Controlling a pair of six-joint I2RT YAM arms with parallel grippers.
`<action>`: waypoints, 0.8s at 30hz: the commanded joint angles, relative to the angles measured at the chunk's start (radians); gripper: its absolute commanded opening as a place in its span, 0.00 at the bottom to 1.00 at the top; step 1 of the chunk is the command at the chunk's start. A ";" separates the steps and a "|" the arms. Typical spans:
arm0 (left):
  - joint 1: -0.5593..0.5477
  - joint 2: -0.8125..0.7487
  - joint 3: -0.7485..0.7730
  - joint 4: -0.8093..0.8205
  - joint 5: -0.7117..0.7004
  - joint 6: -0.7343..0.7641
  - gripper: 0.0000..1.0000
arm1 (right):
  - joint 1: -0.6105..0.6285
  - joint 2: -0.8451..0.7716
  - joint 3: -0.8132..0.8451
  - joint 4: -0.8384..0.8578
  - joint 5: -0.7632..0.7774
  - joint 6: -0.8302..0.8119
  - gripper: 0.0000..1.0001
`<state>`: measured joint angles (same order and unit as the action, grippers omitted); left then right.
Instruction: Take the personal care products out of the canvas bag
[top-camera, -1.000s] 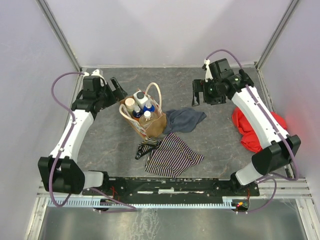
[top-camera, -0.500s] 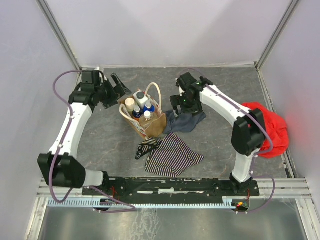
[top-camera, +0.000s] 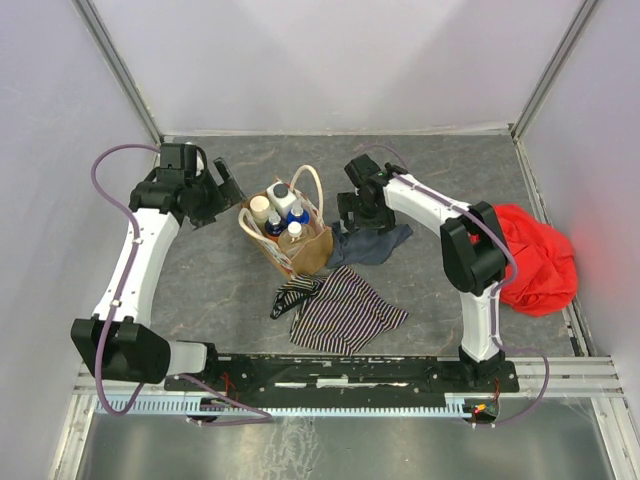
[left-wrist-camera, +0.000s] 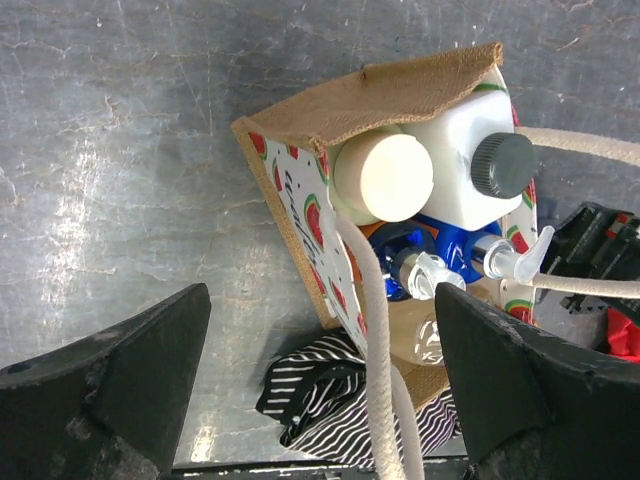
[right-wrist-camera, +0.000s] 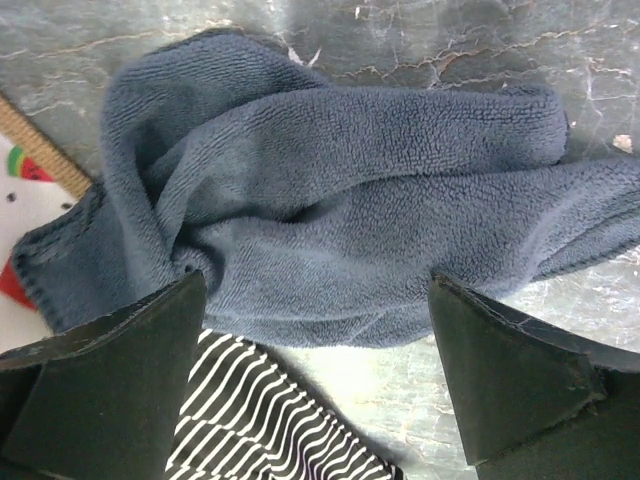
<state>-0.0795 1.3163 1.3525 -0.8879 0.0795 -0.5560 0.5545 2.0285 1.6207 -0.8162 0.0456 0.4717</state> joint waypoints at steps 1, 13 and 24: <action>0.005 -0.020 0.011 -0.018 -0.036 0.031 0.99 | 0.000 0.063 0.048 -0.013 0.036 0.046 1.00; 0.004 -0.040 0.050 -0.045 -0.059 0.022 0.99 | -0.071 0.149 0.088 -0.134 0.133 0.087 1.00; 0.004 -0.060 0.044 -0.046 -0.059 0.013 0.99 | -0.329 0.409 0.442 -0.259 0.131 0.020 1.00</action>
<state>-0.0795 1.2869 1.3624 -0.9417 0.0269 -0.5560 0.2974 2.2665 1.8469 -1.0061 0.1032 0.5312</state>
